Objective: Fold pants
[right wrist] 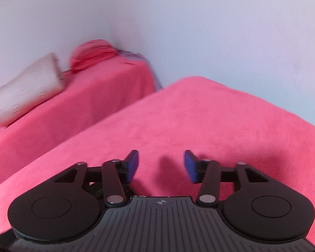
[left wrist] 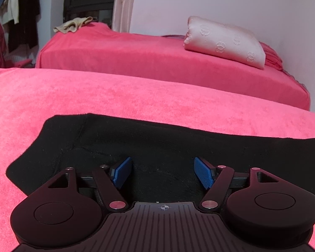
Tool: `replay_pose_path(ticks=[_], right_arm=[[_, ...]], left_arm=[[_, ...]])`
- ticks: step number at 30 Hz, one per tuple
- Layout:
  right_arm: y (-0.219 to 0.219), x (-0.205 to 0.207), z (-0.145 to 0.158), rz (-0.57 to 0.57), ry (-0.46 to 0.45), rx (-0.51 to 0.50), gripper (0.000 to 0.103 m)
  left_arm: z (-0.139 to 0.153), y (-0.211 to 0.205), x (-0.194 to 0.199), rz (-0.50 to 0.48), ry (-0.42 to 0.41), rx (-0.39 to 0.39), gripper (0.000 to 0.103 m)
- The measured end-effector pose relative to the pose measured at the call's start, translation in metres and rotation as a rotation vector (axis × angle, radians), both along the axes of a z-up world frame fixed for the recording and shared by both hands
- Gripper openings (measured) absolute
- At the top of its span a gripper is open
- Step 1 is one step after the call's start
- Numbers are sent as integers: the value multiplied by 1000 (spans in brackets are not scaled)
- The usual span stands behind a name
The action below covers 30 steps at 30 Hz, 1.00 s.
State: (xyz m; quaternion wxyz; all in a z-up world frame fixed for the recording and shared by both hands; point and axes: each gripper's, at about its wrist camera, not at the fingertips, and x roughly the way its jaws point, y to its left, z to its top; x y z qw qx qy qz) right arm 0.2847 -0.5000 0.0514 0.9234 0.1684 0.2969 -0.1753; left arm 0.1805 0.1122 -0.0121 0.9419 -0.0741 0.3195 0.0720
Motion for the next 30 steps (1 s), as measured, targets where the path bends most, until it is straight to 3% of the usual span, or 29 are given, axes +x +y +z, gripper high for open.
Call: replay_pose_path(ticks=[5,8,12,16,20,24,27,30], right_arm=[[76,-14,28,304,-19,3,63],[162,-18,42,583,-19,-49,63],[298,-26,56,983,-51,-97,62],[423,-18,42,1226,-35,-71,57],[527,7,11,1356,34,-91,57],[592,6,-18,1409,70,-261,57],[597,13,-40,1415,130,-304,9],[598,4,-30,1398,21,-334,8]], left_arm=[[25,21,-13,71,-3,-37,103],[38,38,-27,129,34,-51,103],[33,50,-57,161,69,-42,103],[24,64,-69,231,81,-10,103],[20,74,-67,232,73,-37,103],[14,75,-61,224,95,-36,103],[16,78,-65,212,75,-64,103],[16,77,-65,207,69,-70,103]])
